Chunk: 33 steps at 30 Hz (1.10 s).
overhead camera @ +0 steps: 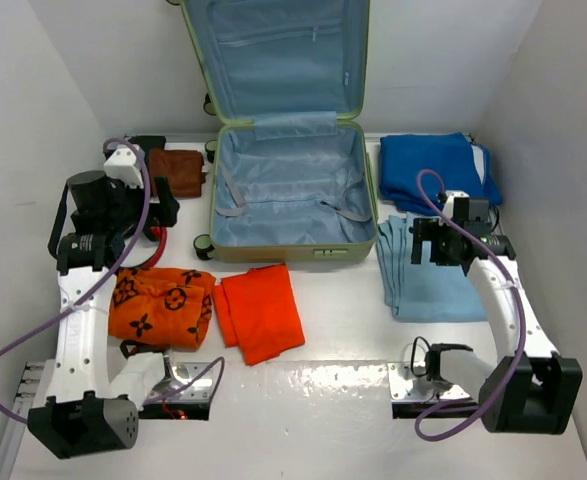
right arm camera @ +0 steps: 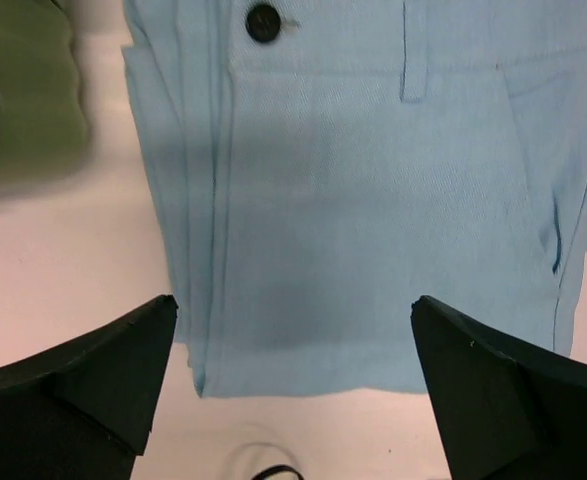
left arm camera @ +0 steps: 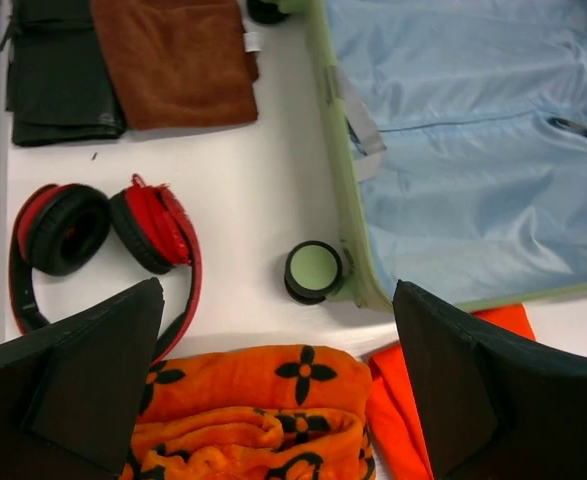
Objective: Pack the luggage
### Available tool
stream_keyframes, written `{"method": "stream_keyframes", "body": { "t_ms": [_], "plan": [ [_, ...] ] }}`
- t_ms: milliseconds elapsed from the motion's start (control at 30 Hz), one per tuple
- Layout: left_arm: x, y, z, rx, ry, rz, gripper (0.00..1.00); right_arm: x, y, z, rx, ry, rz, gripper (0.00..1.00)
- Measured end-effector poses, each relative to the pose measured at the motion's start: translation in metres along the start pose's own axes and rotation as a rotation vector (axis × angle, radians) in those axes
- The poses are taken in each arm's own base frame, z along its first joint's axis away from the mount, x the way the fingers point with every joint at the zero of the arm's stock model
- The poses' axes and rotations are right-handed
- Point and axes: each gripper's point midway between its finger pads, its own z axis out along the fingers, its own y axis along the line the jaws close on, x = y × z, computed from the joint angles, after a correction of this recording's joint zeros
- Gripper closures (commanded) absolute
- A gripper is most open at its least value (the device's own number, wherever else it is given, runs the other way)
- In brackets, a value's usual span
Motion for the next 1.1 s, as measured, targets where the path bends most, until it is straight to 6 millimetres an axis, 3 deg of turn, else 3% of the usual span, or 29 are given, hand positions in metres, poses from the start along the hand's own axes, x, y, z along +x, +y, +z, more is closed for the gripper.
{"method": "stream_keyframes", "body": {
  "t_ms": [200,367,467,600,767,933,1100],
  "plan": [
    [-0.003,-0.018,-0.005,0.054,-0.013,0.055,0.00,0.021,0.000,-0.007,-0.003,0.036,-0.035,0.00],
    [-0.018,-0.023,0.000,0.067,-0.025,0.059,0.00,0.058,0.042,0.004,-0.065,0.105,-0.203,0.00],
    [-0.021,-0.021,0.008,0.064,-0.017,0.046,0.00,0.075,0.049,0.015,-0.011,0.176,-0.282,0.00],
    [-0.017,-0.016,0.013,0.039,0.005,0.033,0.00,0.078,0.056,0.033,0.075,0.192,-0.345,0.00],
    [-0.019,-0.010,0.008,0.002,-0.007,0.040,0.00,0.072,0.049,0.052,0.206,0.189,-0.298,0.00],
    [-0.021,-0.007,0.006,-0.021,-0.015,0.050,0.00,0.062,0.050,0.063,0.222,0.122,-0.203,0.00],
    [-0.022,-0.004,0.007,-0.032,-0.014,0.051,0.00,0.068,0.057,0.074,0.164,0.089,-0.124,0.00]
  ]
}}
